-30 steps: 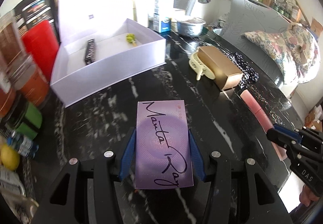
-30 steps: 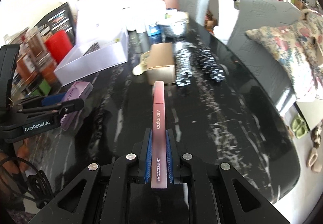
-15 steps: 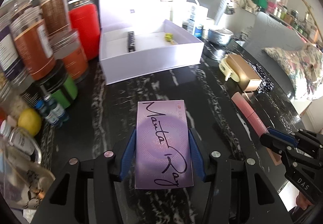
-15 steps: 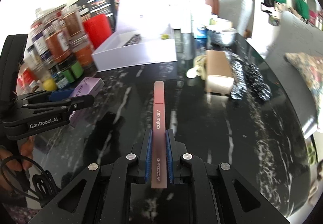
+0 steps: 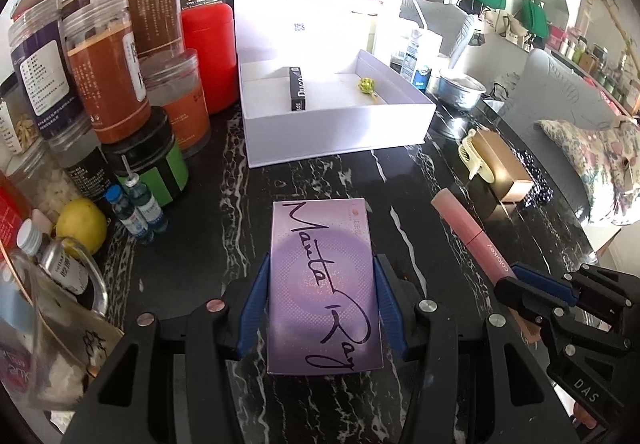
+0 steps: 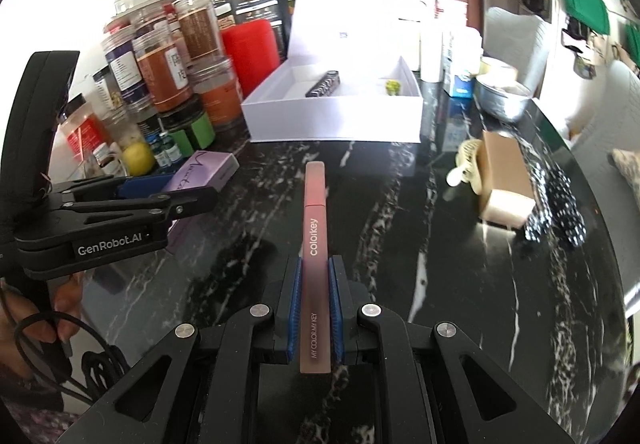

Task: Organize rigid objects
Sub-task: 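Carry the Manta Ray card and lip gloss with both grippers over the lavender box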

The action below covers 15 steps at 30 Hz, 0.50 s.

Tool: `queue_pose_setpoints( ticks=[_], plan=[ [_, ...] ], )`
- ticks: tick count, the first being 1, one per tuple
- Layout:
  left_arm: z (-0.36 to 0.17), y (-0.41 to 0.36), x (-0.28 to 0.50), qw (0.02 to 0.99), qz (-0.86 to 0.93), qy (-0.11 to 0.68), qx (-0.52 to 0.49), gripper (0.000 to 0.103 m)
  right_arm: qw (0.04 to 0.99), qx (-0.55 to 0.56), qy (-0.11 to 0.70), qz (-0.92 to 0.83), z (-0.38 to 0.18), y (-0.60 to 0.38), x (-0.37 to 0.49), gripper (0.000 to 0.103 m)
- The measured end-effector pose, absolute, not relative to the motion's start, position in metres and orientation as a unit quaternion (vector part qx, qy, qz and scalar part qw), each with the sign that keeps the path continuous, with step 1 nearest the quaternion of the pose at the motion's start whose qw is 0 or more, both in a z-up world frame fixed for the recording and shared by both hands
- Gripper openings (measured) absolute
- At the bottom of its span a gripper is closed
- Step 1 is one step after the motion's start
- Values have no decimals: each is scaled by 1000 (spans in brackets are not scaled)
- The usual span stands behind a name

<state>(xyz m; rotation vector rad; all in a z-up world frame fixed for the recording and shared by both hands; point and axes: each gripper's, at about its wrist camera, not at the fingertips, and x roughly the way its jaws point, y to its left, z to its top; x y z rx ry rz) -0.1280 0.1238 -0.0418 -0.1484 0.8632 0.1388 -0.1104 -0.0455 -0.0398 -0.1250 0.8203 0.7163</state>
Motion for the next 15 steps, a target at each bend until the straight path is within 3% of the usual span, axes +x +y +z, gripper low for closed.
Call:
queue_pose_setpoints(
  ticks=[15],
  plan=[
    [-12,140,-94,916,64,390,-71,50,855,-68,369,359,-15,-21,-79,13]
  ],
)
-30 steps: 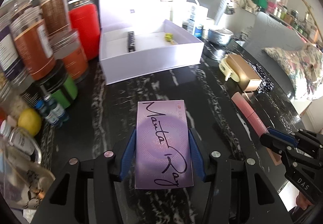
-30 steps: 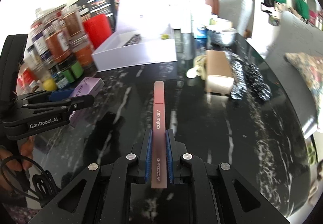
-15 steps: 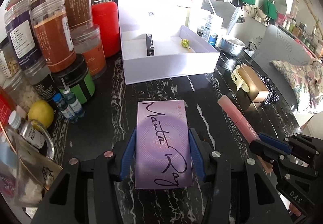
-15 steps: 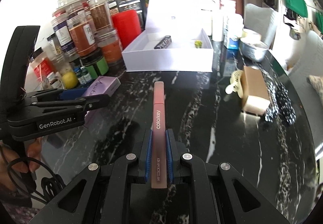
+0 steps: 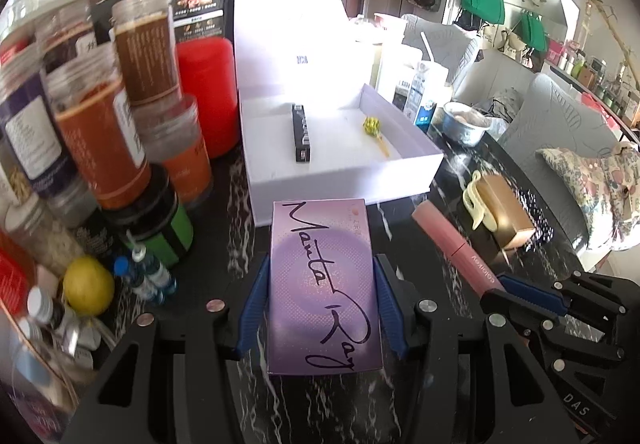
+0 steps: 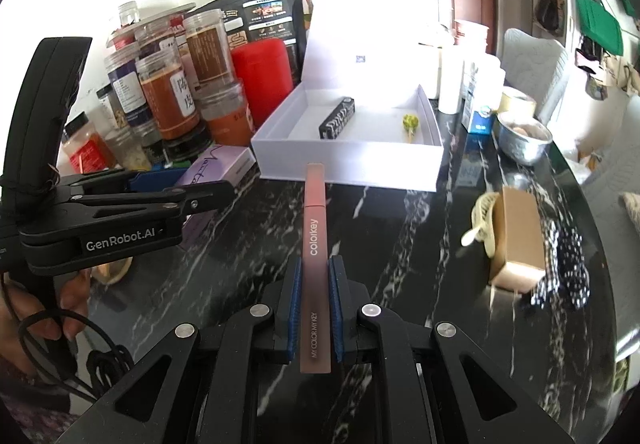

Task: Organize rigid objects
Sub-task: 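Carry the Manta Ray card and lip gloss with both grippers over the lavender box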

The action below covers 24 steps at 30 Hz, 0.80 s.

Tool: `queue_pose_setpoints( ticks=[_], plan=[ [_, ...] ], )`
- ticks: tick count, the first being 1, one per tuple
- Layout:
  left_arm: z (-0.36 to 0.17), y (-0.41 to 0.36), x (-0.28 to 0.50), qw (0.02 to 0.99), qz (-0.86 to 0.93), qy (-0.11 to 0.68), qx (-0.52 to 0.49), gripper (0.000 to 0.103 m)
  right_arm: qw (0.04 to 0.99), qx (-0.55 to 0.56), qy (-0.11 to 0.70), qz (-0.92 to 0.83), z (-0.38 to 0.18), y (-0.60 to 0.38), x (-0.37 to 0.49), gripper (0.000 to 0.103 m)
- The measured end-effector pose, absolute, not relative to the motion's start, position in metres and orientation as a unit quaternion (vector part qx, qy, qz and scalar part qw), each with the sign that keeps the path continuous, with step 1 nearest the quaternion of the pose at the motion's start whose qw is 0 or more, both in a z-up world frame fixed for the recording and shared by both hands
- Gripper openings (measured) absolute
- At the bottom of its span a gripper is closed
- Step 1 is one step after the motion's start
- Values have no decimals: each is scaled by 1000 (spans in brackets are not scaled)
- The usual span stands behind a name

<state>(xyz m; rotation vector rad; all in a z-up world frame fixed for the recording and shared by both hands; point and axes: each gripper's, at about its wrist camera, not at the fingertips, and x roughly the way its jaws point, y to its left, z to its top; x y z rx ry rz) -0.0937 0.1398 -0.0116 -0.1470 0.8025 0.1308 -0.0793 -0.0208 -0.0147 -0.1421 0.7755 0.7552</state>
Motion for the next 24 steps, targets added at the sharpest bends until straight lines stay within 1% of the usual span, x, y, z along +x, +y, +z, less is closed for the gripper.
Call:
queue_pose_setpoints(
  ticks=[11,24],
  plan=[
    [7,146,-58,924,60,371,-67,50,862,-69,350,361,6,-11,-53,13],
    [10,156,-24,924,56,371,-78,50,868,-71,335,360,16,-3,-23,13]
  ],
)
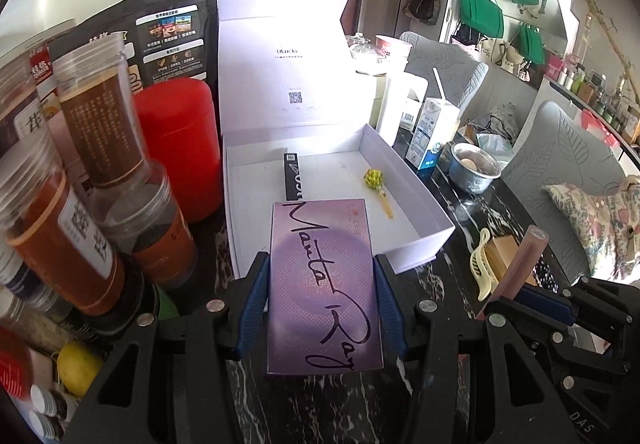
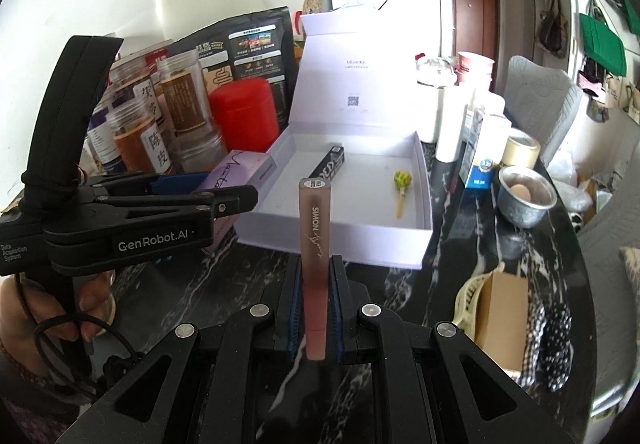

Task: Organize rigid objects
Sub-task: 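Carry the Manta Ray card and lip gloss with both grippers over the lavender box, then open the right gripper dropping the lip gloss while the left lowers the card into the box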

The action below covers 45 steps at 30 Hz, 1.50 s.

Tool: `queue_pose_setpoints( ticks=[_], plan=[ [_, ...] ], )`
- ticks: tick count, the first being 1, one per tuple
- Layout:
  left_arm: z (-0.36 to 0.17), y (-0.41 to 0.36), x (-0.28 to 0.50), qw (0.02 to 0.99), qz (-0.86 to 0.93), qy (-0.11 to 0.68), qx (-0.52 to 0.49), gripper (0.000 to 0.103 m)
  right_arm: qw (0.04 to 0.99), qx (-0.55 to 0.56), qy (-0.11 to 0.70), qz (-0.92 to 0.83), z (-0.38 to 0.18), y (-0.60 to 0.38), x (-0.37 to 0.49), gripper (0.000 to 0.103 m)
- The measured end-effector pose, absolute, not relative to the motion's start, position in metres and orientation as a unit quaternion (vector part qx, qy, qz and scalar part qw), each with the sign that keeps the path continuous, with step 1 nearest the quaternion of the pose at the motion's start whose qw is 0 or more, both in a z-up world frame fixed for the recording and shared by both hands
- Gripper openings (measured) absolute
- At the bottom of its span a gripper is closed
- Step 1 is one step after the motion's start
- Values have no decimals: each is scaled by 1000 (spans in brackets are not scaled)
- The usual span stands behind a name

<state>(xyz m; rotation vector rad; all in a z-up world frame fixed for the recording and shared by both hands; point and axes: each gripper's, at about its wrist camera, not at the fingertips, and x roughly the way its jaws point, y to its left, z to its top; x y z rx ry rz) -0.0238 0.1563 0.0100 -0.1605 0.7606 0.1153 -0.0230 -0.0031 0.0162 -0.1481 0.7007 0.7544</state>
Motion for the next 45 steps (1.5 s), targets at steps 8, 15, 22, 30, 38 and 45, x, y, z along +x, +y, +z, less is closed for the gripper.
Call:
queue_pose_setpoints(
  ticks=[8,15,22,30,38,45],
  plan=[
    [18,163,2,925,64,366,-75,50,876,-73,313,360,30,4,2,13],
    [20,170,27,926,70,364,-77,50,885,-68,295,354,41,9,26,13],
    [20,177,50,926,79,361,-72,50,895,-66,274,344,48,16,49,13],
    [-2,187,70,918,92,379,-73,50,896,-51,280,341,33,29,77,13],
    [-26,195,83,906,103,403,-79,50,891,-55,299,337,7,40,91,13],
    [-40,201,91,898,104,418,-85,50,889,-50,310,333,-11,46,98,13]
  ],
)
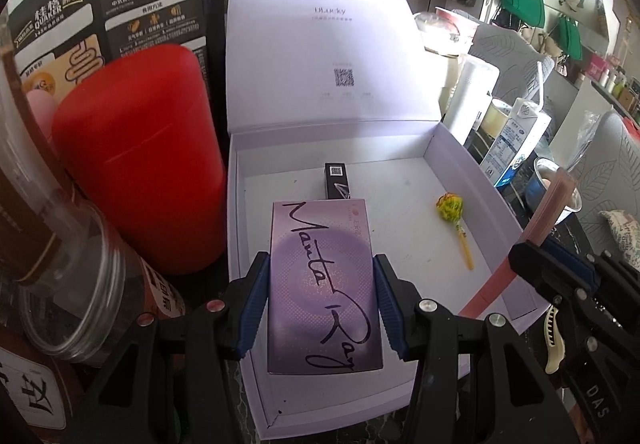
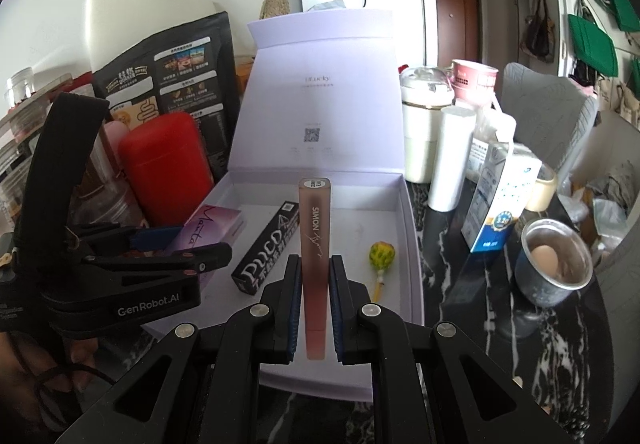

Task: Organize rigid objects
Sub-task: 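Open the right gripper dropping the lip gloss while the left lowers the card into the box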

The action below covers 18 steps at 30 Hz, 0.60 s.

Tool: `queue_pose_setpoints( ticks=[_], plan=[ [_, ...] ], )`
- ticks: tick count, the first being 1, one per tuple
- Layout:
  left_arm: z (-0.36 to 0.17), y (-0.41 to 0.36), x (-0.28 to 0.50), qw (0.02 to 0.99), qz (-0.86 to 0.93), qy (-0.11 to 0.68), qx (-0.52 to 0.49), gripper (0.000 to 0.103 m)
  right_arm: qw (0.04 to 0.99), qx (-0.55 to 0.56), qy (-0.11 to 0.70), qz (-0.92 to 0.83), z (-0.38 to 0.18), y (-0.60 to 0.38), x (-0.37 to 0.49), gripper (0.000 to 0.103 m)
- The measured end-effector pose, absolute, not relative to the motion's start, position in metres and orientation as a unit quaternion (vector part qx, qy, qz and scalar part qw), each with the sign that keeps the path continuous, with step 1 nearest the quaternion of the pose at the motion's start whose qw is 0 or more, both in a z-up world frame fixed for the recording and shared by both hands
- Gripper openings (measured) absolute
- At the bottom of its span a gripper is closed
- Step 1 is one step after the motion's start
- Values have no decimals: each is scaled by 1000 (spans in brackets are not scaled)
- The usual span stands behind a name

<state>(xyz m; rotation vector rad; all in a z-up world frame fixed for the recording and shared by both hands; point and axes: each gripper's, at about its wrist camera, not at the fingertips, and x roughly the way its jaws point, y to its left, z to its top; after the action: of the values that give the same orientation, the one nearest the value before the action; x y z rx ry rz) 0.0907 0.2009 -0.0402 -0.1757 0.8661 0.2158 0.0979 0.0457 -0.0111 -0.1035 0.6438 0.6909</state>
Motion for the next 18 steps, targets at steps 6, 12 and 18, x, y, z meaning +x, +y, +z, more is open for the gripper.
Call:
queue_pose_setpoints(
  ticks=[6,12,18],
  plan=[
    [-47,201,95,894,106,427,-85,50,886,-58,315,335,-21,51,98,13],
    [-51,199,97,891,100,434,-87,50,887,-61,312,335,-22,51,98,13],
    [-57,196,102,886,91,446,-91,50,887,-57,317,330,-21,47,100,14]
  ],
)
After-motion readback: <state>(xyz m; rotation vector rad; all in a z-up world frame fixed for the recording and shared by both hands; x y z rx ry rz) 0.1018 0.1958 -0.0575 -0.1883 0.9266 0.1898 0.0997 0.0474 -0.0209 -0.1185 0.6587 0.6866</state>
